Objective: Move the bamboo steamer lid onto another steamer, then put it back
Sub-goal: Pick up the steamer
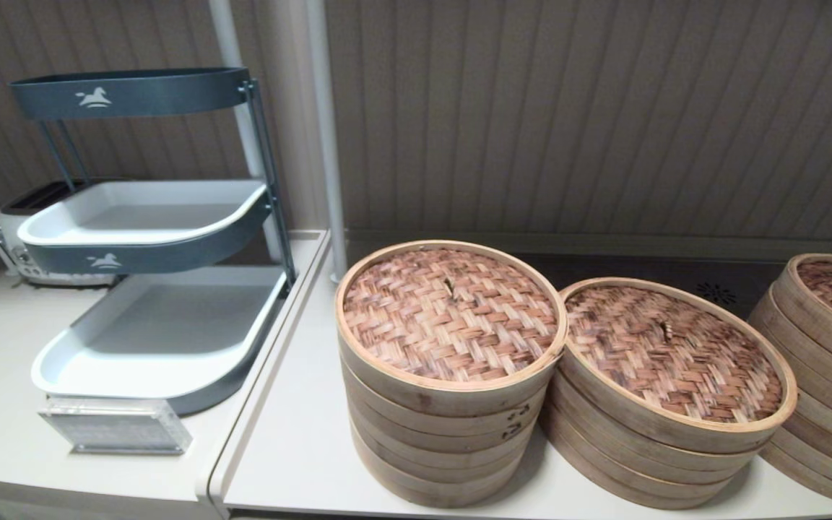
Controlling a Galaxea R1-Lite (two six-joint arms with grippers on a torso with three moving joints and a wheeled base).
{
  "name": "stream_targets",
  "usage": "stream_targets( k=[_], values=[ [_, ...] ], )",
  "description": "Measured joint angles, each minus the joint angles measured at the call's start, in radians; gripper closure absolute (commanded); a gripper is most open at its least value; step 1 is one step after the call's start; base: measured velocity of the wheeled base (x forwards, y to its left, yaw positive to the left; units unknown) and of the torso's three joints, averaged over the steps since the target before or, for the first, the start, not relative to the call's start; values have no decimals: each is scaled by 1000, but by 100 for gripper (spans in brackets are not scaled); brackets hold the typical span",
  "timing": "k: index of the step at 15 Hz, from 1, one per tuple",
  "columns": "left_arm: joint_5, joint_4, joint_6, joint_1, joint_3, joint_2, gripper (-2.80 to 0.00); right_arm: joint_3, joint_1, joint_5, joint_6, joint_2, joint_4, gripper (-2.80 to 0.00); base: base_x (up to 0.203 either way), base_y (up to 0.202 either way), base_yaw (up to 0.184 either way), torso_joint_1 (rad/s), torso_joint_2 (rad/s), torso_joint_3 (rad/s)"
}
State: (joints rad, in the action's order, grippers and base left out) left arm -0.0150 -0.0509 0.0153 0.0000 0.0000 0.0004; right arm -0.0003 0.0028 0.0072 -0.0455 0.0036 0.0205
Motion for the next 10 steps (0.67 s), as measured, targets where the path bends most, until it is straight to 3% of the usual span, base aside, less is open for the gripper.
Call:
stream_targets(
  k=[6, 10],
  values=[
    [0, 0, 0, 0, 0, 0, 0, -44, -1, 0, -11, 5, -117, 0, 0, 0, 0, 0, 0, 0],
    [0, 0, 0, 0, 0, 0, 0, -303, -2, 36, -7, 35, -272, 0, 0, 0, 0, 0, 0, 0]
  ],
)
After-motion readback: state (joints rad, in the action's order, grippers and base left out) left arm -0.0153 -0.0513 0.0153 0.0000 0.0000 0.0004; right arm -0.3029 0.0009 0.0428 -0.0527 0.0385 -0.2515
